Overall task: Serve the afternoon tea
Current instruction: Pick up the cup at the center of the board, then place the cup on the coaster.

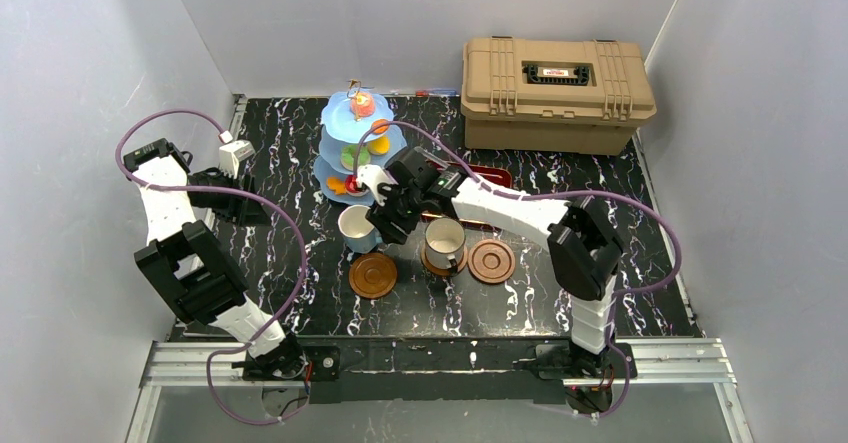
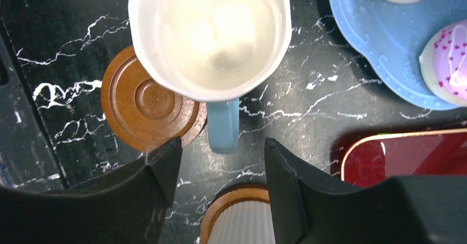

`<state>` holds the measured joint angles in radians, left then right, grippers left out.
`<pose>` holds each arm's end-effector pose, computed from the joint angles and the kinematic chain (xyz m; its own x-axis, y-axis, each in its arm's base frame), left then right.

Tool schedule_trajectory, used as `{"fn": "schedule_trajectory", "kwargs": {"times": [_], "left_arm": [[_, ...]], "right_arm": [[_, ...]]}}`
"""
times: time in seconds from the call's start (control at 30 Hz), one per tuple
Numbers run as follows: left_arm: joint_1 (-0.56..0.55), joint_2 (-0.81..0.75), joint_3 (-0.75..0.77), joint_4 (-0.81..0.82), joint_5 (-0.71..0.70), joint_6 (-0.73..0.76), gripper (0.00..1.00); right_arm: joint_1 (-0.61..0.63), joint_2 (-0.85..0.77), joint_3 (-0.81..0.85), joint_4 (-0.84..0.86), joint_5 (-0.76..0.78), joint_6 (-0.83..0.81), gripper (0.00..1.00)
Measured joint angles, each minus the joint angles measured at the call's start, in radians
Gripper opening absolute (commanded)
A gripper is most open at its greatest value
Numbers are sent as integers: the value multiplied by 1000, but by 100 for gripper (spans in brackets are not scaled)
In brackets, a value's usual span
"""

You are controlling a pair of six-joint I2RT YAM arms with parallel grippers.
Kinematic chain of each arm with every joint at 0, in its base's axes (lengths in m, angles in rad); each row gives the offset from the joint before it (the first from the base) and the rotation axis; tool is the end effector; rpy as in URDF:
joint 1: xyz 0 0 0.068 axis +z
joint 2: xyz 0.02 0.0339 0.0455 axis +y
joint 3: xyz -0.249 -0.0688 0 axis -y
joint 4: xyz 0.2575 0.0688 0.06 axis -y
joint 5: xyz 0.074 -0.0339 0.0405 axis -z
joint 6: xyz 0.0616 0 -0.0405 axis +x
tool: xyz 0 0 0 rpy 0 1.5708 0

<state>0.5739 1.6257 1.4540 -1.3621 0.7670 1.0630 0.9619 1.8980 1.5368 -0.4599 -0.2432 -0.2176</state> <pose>0.2768 0.1281 0.2590 -0.7308 0.2767 -0.6240 0.5537 0.7749 -0.3049 0.2471 0.3803 0.2165 -0.2166 -0.6770 -0.7034 -0.9594 0.2810 0.0250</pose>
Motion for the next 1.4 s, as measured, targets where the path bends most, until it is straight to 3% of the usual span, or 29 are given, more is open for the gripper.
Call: {"fn": "schedule_trajectory", "kwargs": {"times": [0.2, 0.27, 0.37, 0.4, 0.7, 0.93, 1.03, 1.17, 1.4], "left_arm": [[0, 0, 0, 0, -6, 0, 55], [0, 0, 0, 0, -9, 0, 55], [0, 0, 0, 0, -14, 0, 54], [0, 0, 0, 0, -16, 0, 54], [0, 0, 0, 0, -21, -14, 56], [0, -46, -5, 20, -23, -61, 74], [0, -76, -8, 23, -21, -84, 89], [-2, -100, -34, 44, -19, -120, 97], [-29, -154, -129, 110, -28, -192, 98]], "right_arm": [[0, 12, -71, 137, -17, 8, 51], [2, 22, -85, 167, -23, 10, 38], [10, 39, -87, 204, -19, 13, 5], [14, 39, -88, 210, -19, 13, 1], [75, 8, -151, 310, 96, 51, 1], [114, -101, -205, 262, 144, 99, 1], [142, -155, -224, 249, 174, 121, 1], [202, -198, -254, 248, 204, 156, 1], [280, -208, -356, 251, 248, 216, 1]]}}
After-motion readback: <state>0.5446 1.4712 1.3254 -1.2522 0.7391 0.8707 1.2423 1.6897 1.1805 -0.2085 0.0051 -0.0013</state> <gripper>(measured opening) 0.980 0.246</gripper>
